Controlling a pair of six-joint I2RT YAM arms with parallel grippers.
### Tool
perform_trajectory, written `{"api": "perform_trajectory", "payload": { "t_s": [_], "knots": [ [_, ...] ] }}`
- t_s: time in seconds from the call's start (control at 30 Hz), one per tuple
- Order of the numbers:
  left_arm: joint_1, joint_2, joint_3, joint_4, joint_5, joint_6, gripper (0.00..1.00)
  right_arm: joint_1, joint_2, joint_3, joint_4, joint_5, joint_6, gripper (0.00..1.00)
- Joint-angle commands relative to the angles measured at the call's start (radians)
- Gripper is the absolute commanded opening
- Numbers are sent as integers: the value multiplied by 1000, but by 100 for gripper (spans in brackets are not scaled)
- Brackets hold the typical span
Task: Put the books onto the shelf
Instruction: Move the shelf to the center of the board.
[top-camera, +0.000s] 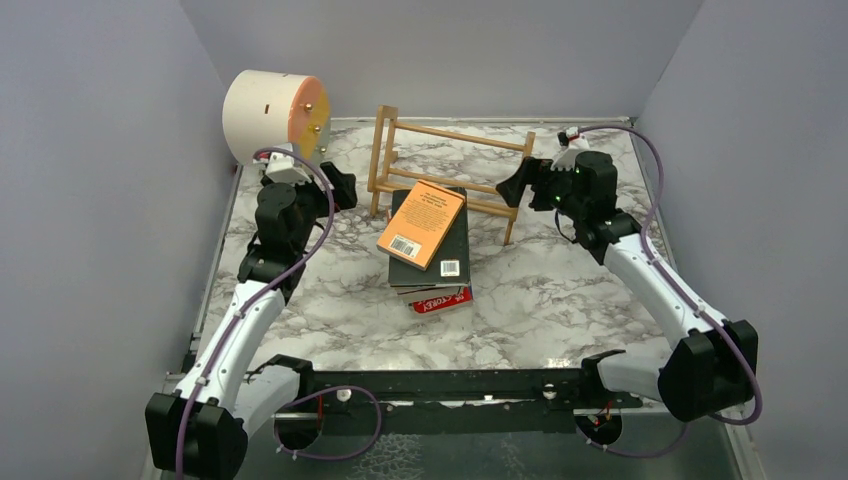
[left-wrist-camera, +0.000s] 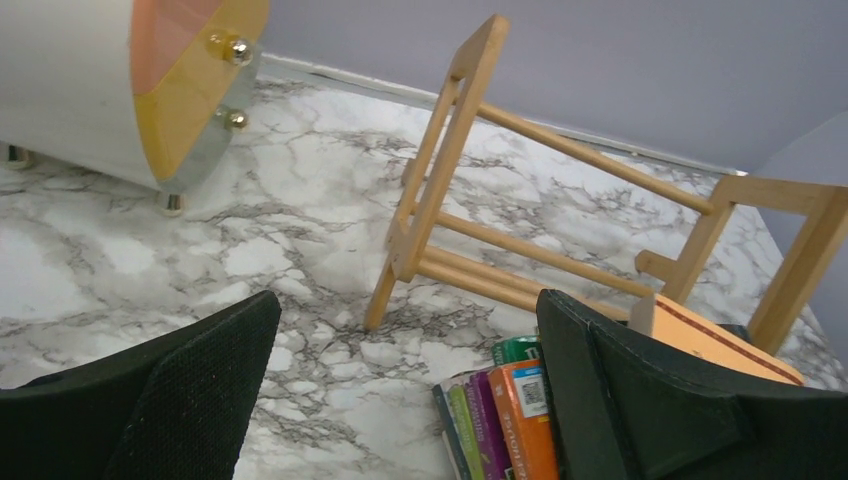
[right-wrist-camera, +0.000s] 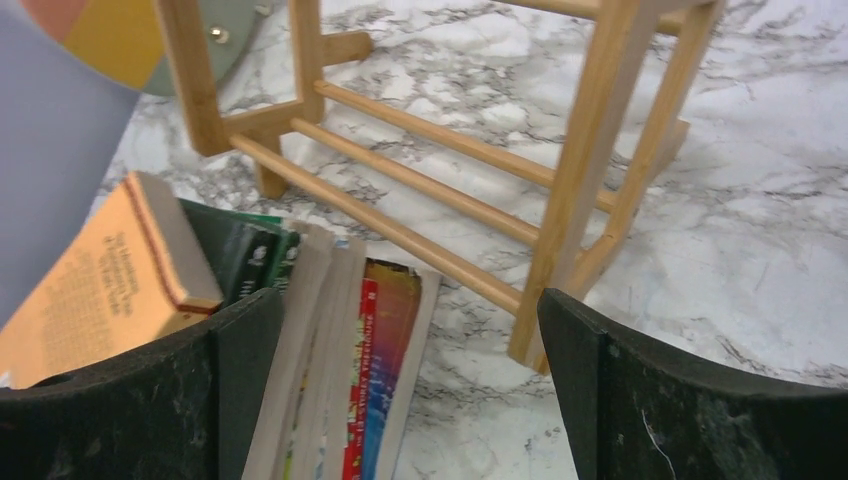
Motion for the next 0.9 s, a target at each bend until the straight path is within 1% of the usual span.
{"api": "perform_trajectory", "payload": {
  "t_s": [0.0, 0.07, 0.17, 0.27, 0.37, 0.43, 0.7, 0.8, 0.87],
  "knots": [
    [-3, 23, 95, -10, 145, -5, 96, 37, -72, 49, 15, -106, 43, 96],
    [-3, 32, 112, -17, 184, -9, 96, 59, -72, 61, 13, -119, 45, 96],
    [-3, 31, 113, -28, 181, -7, 96, 75, -68, 65, 1, -82, 43, 96],
    [-3, 31, 118, -50, 161, 7, 96, 76, -47, 70, -28, 9, 40, 96],
    [-3, 33, 121, -61, 156, 12, 96, 76, 10, 100, -107, 150, 36, 97],
    [-2, 34, 122, -60, 155, 12, 96, 76, 38, 105, -126, 224, 28, 97],
    [-3, 42, 113, -53, 151, 15, 96, 75, 170, 104, -104, 326, 26, 97],
    [-3, 43, 111, -51, 145, 19, 96, 76, 188, 90, -79, 358, 29, 94],
    [-3, 45, 107, -45, 144, 21, 96, 76, 193, 82, -61, 371, 30, 89]
  ]
}}
